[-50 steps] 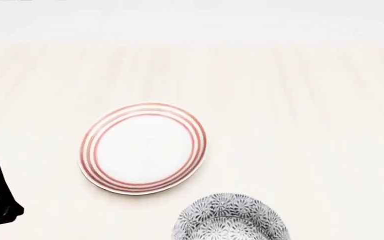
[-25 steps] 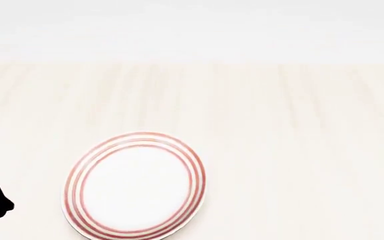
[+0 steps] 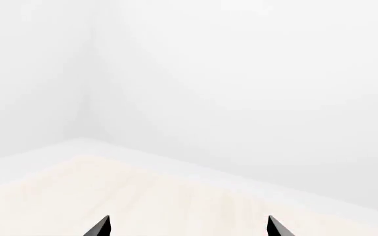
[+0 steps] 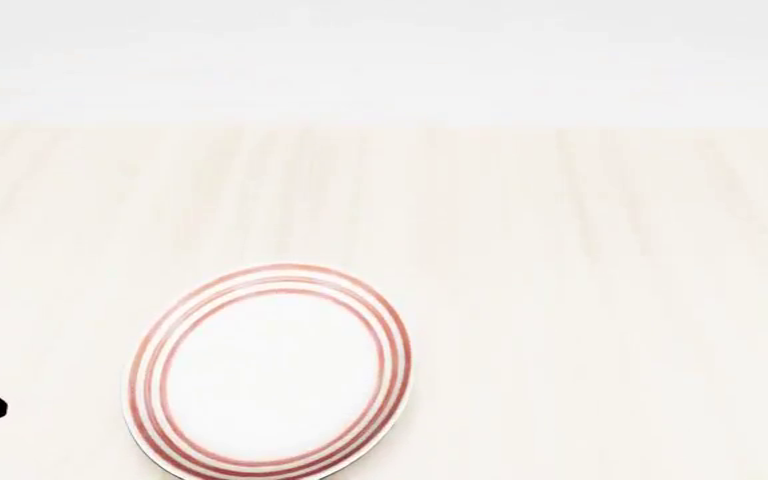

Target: Put the bowl on the plate.

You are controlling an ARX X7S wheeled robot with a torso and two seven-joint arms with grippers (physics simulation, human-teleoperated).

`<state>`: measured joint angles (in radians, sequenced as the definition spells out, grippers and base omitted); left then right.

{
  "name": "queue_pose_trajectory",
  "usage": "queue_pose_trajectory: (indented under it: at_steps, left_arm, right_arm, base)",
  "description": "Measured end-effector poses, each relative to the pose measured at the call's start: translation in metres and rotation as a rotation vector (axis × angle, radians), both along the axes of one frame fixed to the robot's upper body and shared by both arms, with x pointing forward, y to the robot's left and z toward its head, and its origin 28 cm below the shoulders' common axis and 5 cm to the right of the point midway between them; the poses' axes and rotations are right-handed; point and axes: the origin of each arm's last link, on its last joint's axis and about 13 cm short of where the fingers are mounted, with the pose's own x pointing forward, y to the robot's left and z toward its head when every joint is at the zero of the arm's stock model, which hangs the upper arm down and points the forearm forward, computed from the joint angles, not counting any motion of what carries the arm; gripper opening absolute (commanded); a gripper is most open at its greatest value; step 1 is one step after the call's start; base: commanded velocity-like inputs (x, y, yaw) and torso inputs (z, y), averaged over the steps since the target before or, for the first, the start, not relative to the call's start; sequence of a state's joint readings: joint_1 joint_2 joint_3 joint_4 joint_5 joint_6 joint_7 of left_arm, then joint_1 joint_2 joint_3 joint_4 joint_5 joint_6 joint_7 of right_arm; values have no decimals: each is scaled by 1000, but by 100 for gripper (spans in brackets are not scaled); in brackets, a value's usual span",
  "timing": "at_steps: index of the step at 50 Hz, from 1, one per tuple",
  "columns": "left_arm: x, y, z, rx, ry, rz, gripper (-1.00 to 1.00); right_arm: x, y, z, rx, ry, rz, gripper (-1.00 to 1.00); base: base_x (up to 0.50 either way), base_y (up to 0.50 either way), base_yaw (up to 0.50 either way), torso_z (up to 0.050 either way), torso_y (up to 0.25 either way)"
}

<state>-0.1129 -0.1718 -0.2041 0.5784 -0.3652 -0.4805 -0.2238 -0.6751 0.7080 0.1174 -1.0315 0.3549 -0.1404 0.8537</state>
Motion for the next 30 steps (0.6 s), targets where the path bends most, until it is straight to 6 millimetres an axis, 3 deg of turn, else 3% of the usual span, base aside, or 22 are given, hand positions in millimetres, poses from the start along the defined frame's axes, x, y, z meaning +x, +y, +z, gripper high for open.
queue_pose_trajectory:
  at_steps: [8,17,20,30]
  left_arm:
    - [-2,-1,0,-20,-2,-1,100]
    - [-3,-3,1,-44,-10,1,100]
    - [-3,-3,1,-50,-13,2,100]
    - [-3,-4,1,-62,-17,5,100]
  right_arm:
    - [-3,2,13,35,157,167,100]
    - [3,-2,21,70,368,225,100]
    - [8,-7,20,85,441,230,100]
    - [20,-35,40,74,456,219,100]
  base:
    - [0,0,0,0,0]
    - [0,0,0,0,0]
    - [0,0,0,0,0]
    - [0,0,0,0,0]
